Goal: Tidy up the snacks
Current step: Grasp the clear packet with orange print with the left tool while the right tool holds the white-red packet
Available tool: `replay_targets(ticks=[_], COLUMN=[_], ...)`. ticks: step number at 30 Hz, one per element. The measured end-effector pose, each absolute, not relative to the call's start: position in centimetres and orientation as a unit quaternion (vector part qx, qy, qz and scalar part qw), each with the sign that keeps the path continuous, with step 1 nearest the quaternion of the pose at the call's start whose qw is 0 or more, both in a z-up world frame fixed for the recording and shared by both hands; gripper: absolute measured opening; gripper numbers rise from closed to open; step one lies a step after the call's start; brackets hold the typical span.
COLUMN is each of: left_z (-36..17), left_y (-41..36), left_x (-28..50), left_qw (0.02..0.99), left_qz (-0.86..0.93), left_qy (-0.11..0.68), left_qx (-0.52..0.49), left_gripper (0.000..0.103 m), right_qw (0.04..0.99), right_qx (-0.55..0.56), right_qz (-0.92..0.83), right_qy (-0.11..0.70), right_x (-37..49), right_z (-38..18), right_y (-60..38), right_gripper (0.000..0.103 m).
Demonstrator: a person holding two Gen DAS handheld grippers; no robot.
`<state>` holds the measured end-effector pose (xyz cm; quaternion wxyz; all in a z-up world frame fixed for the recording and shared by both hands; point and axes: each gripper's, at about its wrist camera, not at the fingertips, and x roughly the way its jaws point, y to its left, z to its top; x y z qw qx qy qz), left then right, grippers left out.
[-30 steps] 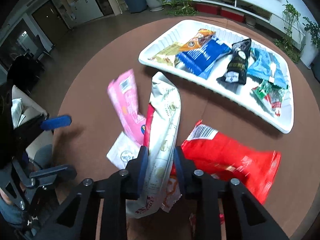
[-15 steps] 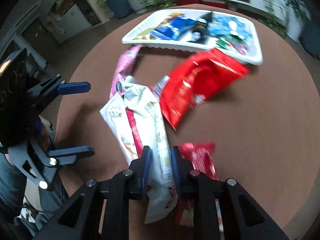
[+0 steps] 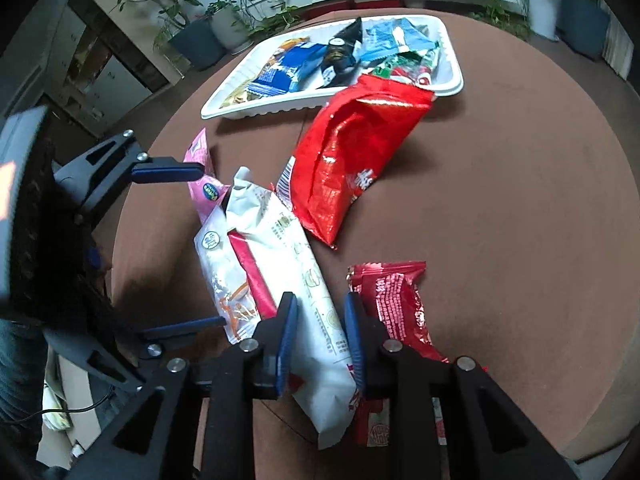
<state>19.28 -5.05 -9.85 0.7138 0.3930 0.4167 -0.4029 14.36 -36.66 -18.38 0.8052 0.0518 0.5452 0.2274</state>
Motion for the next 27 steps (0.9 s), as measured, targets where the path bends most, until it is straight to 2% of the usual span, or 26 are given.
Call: replay_targets(ticks=[2,6,8,9,10,11,12,15,23,25,27], left_z=[-10.5,-10.7,-10.7,-10.6,-10.6,-10.6,-10.6,-10.5,-10.1,-10.3,-10.6], left_y=[-5.0,-4.5,-4.0,-3.9,-3.7,-3.6,-3.5,-3.6,-4.4,-4.8,-5.0], left_x=[19.4,19.9,20.2,19.9,19.9,19.9,19.8,19.6,19.3,18.2,17.5], left_qw=[0.704,0.699,0.701,0.701,0.7,0.7,0.701,0.702,0.705,0.691,0.681], left_qz=[-0.409,-0.415,-0.419,-0.421,-0.424,-0.427,-0.427,-0.423,-0.402,-0.424,-0.435], left_qy=[0.425,0.45,0.461,0.467,0.472,0.475,0.477,0.481,0.484,0.486,0.479], left_qx=[0.397,0.37,0.347,0.338,0.328,0.319,0.314,0.311,0.326,0.327,0.342], left_gripper=[0.102,0.099,0.089,0.081,0.073,0.069,0.063,0.055,0.057,0.07,0.071], right_qw=[0.803,0.8,0.795,0.794,0.793,0.794,0.794,0.796,0.791,0.789,0.788], right_qx=[0.063,0.069,0.067,0.066,0.063,0.058,0.053,0.037,-0.005,-0.004,-0.003], right_qz=[0.226,0.232,0.24,0.244,0.248,0.25,0.251,0.252,0.255,0.254,0.256], right_qy=[0.547,0.549,0.553,0.553,0.552,0.552,0.551,0.549,0.557,0.559,0.56], right_x=[14.5,14.5,14.5,14.3,14.2,14.0,13.8,13.5,12.9,12.9,12.9], right_z=[-18.5,-18.6,-18.8,-18.7,-18.7,-18.6,-18.5,-18.3,-18.6,-18.7,-18.7], right_y=[-37.0,-37.3,-36.9,-36.8,-36.6,-36.3,-36.1,-35.6,-35.0,-35.1,-35.1], right_gripper=[0.032,0.033,0.039,0.042,0.049,0.054,0.055,0.059,0.06,0.06,0.06])
